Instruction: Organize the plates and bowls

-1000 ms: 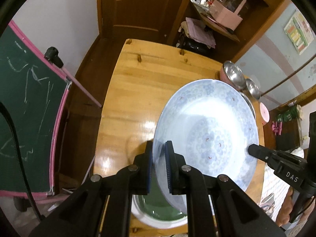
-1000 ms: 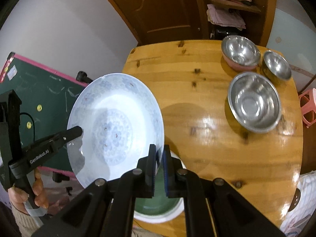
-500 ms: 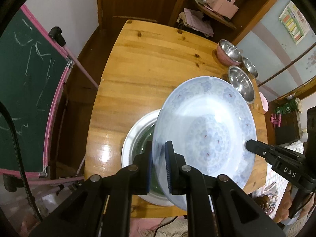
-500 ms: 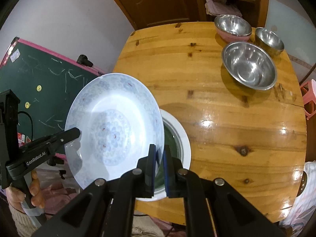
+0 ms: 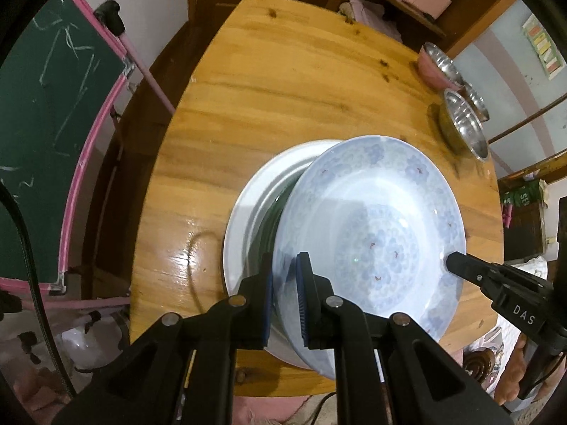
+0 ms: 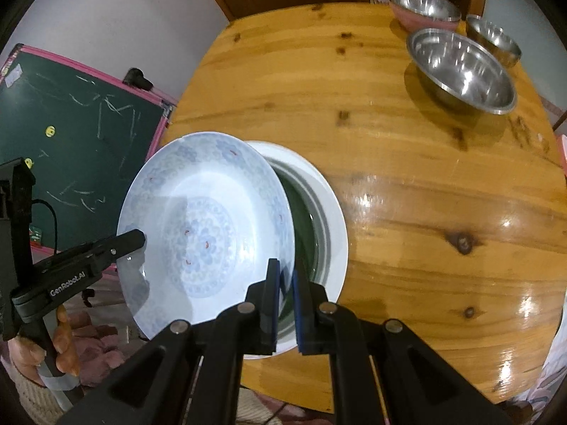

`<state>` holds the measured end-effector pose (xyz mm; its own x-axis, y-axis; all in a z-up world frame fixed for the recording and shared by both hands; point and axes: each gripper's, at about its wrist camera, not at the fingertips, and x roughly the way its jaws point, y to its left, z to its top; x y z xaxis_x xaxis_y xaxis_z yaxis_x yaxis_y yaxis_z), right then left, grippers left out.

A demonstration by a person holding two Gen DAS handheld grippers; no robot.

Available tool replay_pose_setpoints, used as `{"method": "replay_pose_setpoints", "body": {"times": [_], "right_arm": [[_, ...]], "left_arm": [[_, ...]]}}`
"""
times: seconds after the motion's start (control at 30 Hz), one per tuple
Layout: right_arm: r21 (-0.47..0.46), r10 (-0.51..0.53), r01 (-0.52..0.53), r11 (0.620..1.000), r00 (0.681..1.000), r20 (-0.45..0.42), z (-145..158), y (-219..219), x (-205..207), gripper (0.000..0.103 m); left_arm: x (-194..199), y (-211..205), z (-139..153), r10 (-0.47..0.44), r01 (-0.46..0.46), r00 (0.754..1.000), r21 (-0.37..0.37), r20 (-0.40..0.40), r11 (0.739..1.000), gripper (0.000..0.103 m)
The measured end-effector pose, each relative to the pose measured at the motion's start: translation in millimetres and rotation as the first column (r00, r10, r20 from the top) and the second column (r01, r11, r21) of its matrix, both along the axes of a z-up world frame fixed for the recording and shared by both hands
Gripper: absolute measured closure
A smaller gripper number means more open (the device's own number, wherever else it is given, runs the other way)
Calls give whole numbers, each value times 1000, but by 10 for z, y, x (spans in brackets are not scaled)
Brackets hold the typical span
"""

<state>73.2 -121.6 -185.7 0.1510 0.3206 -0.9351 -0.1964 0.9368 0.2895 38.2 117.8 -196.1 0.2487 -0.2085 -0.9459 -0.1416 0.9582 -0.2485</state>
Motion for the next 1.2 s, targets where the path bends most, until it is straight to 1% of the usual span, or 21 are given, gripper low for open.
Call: {"method": "replay_pose_setpoints", "body": {"times": [0.1,0.2,0.33,0.47,0.63,0.83,1.0,1.1,1.2], "right_arm": [[8,-6,6,1000,1000,-17,-114,-33,2,97],[2,-15,16,1000,1000,-25,-215,-47,8,97],[-6,-19,18,1000,999,-34,-305,-52,28,97],[-10,-18,18,1000,999,-36,-356,-39,44,97],[-15,-24,23,1000,999,-28,-384,-25,70,97],[-27,-28,28,999,999,-26,-410,-31,74,97],[-25,-22,22,999,999,-24,-421,-33,72,97],[-26,-17,16,1000,1000,-15,-420,-32,68,97],[-34,-13,13,999,1000,-2,-413,-21,60,96]], "left_arm": [[-12,-11,-131,1,-1,1000,-8,-11,1000,94],[-5,-44,-222,-5,5,1000,0,-15,1000,94],[13,-42,-353,-7,7,1000,0,-26,1000,94],[53,-42,-421,-1,1,1000,-2,-31,1000,94],[75,-36,-422,-10,10,1000,4,-17,1000,93],[105,-71,-466,-26,27,999,12,-21,1000,93],[97,-54,-474,-30,30,999,1,-22,1000,93],[95,-41,-432,-33,33,999,8,-7,999,93],[101,-46,-353,-44,43,999,19,19,999,90]]}}
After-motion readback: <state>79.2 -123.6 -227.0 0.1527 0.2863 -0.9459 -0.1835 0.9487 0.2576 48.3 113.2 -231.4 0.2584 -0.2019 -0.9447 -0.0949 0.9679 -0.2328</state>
